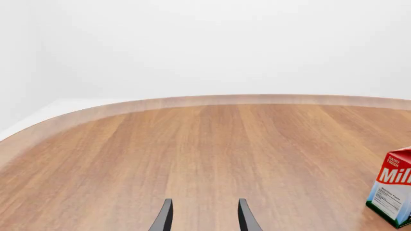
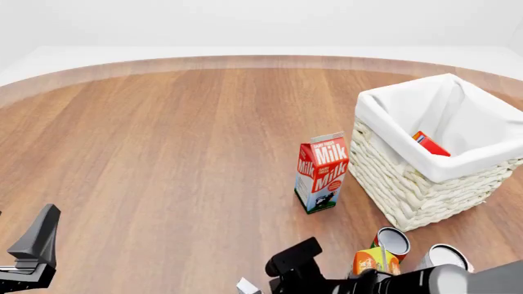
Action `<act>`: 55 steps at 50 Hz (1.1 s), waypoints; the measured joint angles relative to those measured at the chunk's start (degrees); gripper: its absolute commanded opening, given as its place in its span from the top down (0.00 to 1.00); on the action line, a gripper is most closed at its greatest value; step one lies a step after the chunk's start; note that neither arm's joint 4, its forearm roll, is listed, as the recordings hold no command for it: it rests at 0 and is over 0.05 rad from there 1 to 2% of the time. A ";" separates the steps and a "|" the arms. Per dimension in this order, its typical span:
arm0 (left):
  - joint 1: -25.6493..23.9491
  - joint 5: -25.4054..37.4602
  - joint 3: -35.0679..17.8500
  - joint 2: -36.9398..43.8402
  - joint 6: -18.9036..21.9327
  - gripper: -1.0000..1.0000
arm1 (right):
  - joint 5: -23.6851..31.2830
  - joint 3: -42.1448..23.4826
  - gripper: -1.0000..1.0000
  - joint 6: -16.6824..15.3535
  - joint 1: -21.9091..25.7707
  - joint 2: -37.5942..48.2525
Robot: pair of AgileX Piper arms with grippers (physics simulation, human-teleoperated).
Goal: Pick up the cream cheese box and the butter, and put them in the basket.
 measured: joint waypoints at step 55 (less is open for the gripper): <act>0.00 0.00 0.00 0.00 0.00 0.00 | 21.18 -11.16 1.00 -10.03 -4.87 -10.53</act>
